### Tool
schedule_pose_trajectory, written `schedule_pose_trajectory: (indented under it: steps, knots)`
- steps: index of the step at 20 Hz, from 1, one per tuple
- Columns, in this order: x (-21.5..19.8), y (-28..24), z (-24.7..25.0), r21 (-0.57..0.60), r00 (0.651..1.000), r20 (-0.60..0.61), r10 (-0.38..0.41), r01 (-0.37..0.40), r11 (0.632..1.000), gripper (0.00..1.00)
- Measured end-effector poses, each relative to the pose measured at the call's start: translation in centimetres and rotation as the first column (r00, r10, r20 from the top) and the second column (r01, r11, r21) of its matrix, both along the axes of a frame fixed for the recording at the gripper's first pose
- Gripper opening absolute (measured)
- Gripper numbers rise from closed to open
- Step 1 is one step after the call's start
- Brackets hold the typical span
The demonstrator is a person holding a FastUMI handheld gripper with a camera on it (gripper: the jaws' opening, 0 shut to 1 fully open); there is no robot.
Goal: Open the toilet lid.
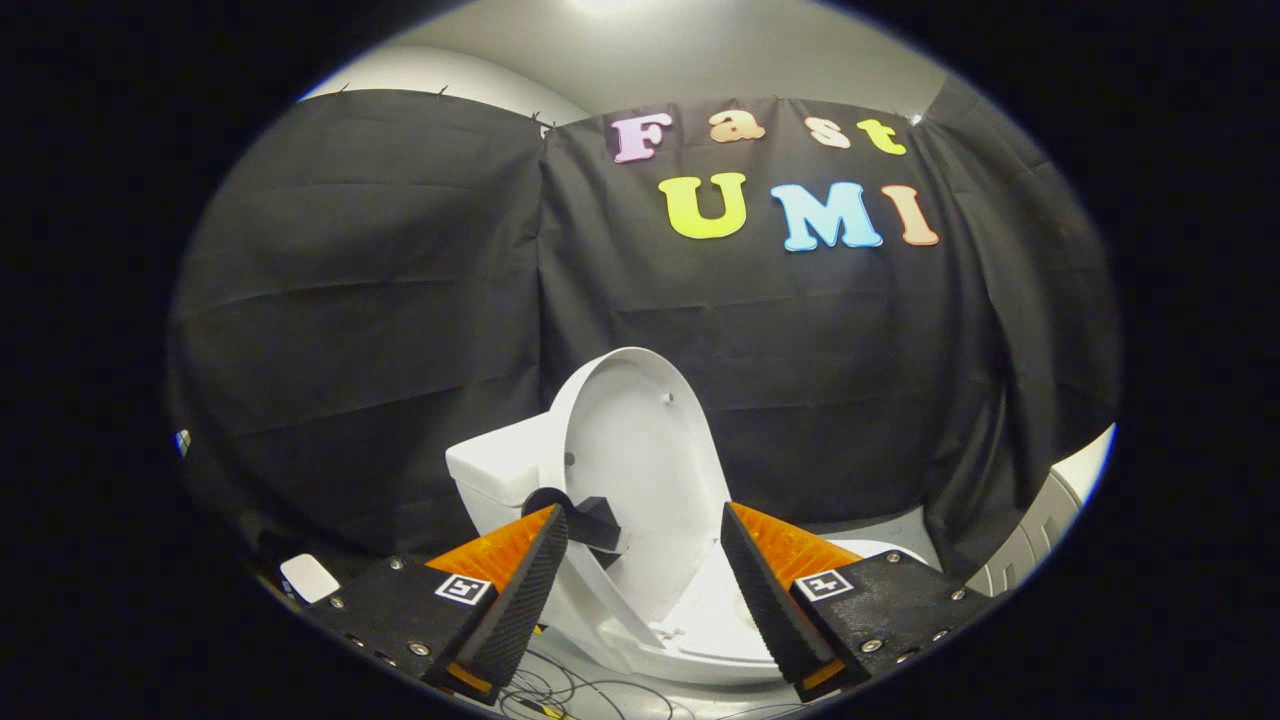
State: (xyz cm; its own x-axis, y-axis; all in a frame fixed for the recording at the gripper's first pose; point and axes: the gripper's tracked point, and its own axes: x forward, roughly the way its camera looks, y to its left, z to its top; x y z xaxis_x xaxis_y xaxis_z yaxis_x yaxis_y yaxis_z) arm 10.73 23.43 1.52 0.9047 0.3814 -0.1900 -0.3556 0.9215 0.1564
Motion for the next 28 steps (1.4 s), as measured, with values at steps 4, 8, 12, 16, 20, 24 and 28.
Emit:
schedule_pose_trajectory:
  steps: [4, 8, 12, 16, 20, 24, 28]
  knots:
    - [-0.8, -3.2, 1.4, 0.006, 0.999, 0.047, -0.025, 0.024, 1.000, 0.94]
    - [-2.2, -6.8, 2.4, -0.053, 0.994, 0.094, -0.057, 0.062, 0.997, 0.94]
    - [-3.7, -9.5, 2.2, -0.072, 0.990, 0.108, -0.090, 0.099, 0.993, 0.94]
    - [-5.4, -11.6, 1.3, -0.077, 0.987, 0.117, -0.111, 0.120, 0.990, 0.95]
    - [-6.8, -14.6, -1.2, -0.103, 0.983, 0.092, -0.157, 0.166, 0.981, 0.95]
    - [-8.2, -17.5, -2.6, -0.112, 0.973, 0.075, -0.219, 0.227, 0.968, 0.95]
    - [-9.2, -19.4, -3.0, -0.093, 0.961, 0.093, -0.259, 0.268, 0.959, 0.95]
